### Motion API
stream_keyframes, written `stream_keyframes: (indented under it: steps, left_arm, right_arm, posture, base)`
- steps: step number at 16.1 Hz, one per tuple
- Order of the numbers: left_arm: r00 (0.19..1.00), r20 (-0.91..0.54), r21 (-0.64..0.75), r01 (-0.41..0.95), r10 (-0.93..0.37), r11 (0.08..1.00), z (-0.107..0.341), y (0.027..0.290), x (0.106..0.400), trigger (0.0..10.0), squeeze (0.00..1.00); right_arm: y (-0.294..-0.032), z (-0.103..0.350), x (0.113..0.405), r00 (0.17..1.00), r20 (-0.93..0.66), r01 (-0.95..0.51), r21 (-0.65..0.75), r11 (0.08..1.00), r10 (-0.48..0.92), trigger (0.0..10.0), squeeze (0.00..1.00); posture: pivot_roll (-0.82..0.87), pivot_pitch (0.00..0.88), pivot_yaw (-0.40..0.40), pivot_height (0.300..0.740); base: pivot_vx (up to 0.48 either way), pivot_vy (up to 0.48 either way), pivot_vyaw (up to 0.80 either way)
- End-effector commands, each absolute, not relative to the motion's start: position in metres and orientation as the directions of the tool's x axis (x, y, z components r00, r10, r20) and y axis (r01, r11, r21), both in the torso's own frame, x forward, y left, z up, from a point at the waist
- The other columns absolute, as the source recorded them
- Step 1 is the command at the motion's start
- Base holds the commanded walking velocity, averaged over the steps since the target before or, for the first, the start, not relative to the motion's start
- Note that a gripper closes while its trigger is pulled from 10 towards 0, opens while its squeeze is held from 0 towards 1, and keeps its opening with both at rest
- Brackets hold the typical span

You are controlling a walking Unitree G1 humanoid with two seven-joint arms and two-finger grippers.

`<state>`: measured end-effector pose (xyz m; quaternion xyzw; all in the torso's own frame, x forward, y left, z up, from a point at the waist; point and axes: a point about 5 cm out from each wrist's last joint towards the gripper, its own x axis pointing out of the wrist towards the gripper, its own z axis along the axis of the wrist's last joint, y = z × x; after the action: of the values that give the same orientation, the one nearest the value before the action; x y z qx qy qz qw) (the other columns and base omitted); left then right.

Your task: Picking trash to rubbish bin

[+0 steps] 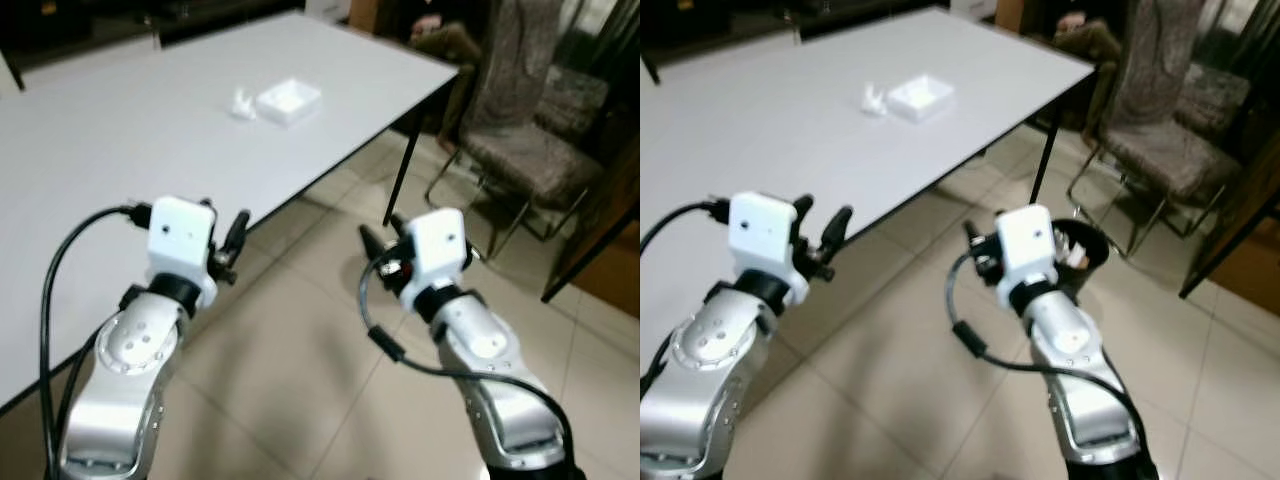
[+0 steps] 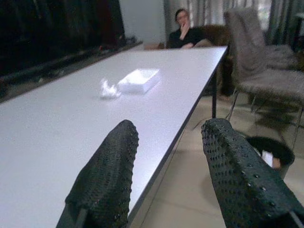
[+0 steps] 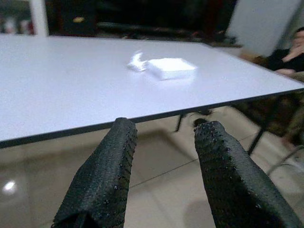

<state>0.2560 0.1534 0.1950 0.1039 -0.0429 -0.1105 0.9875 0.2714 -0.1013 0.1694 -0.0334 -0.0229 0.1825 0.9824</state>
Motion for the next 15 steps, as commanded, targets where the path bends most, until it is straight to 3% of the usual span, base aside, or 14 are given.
stream_keyframes:
  steps: [1, 15]
  left_arm:
    - [0.965, 0.061, 0.211, 0.239, -0.256, 0.948, 0.1936, 0.1469, 0.2554, 10.0, 0.0]
    - [0.968, 0.053, 0.22, 0.228, -0.245, 0.949, 0.1904, 0.1493, 0.2606, 10.0, 0.0]
  right_arm:
    - [-0.1128, 0.1707, 0.2737, 0.947, 0.049, -0.313, -0.085, 0.946, 0.317, 10.0, 0.0]
    - [-0.1155, 0.1659, 0.2764, 0.946, 0.04, -0.318, -0.08, 0.945, 0.322, 10.0, 0.0]
  posture:
    - [0.0, 0.04, -0.064, 0.74]
    - [0.0, 0.04, -0.059, 0.74]
  base:
    - [0.3, 0.0, 0.0]
    - [0.321, 0.0, 0.0]
